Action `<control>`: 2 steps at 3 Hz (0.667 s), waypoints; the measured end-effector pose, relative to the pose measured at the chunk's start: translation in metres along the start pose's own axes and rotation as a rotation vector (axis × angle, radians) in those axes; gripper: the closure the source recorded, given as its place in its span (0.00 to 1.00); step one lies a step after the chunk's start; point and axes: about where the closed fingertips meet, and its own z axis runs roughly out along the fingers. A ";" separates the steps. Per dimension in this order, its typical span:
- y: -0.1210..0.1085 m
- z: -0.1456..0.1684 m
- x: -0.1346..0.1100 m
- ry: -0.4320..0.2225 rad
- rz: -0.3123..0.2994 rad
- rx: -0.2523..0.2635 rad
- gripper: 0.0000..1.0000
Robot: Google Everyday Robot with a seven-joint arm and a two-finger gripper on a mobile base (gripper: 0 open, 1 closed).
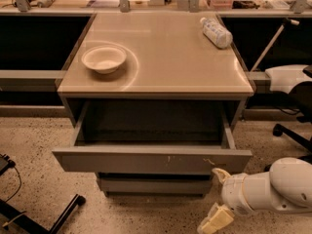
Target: Close top drawer
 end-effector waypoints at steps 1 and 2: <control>-0.051 -0.030 -0.029 -0.015 0.021 0.123 0.00; -0.050 -0.030 -0.028 -0.015 0.021 0.123 0.00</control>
Offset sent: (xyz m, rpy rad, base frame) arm 0.1827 -0.0325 0.0882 -0.0246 -0.1627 -0.2470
